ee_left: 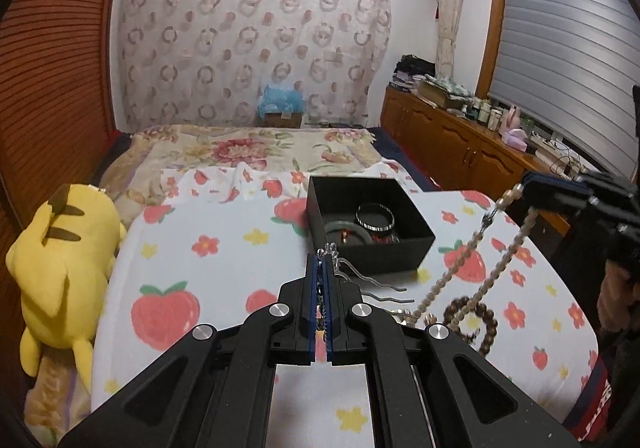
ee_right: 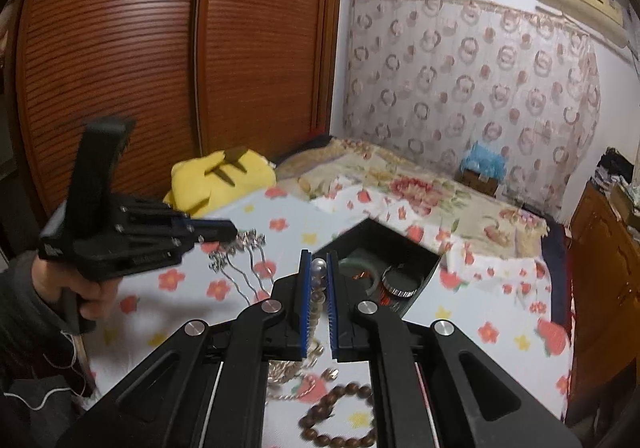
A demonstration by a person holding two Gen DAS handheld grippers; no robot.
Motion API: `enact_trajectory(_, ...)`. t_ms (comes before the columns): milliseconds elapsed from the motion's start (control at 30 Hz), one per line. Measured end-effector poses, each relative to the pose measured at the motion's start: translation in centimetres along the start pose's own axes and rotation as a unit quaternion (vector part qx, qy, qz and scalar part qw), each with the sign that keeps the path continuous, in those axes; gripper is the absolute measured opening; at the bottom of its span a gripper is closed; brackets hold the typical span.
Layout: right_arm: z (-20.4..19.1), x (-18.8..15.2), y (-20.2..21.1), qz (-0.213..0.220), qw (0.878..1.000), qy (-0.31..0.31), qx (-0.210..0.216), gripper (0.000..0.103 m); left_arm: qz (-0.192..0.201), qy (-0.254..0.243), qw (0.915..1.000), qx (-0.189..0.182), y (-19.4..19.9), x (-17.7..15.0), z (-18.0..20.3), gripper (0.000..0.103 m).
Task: Organize jewelry
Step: 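Carry the hairpin and pearl necklace over the black box and open both grippers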
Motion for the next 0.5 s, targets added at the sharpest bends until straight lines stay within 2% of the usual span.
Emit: enact_trajectory(500,5.8,7.3,1.7,0.036,0.999,0.006,-0.006,0.008,0.003,0.015,0.9999,-0.007,-4.4,6.4,0.1,0.002)
Point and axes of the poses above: each gripper's, at about its wrist camera, not at the fingertips, and y roughly against the way its jaws point, z to its right, x to its top, the point moved 4 cm from there along -y, roughly the way its jaws point, and after that the axes turned 12 degrees about x, right-handed, at the moved point
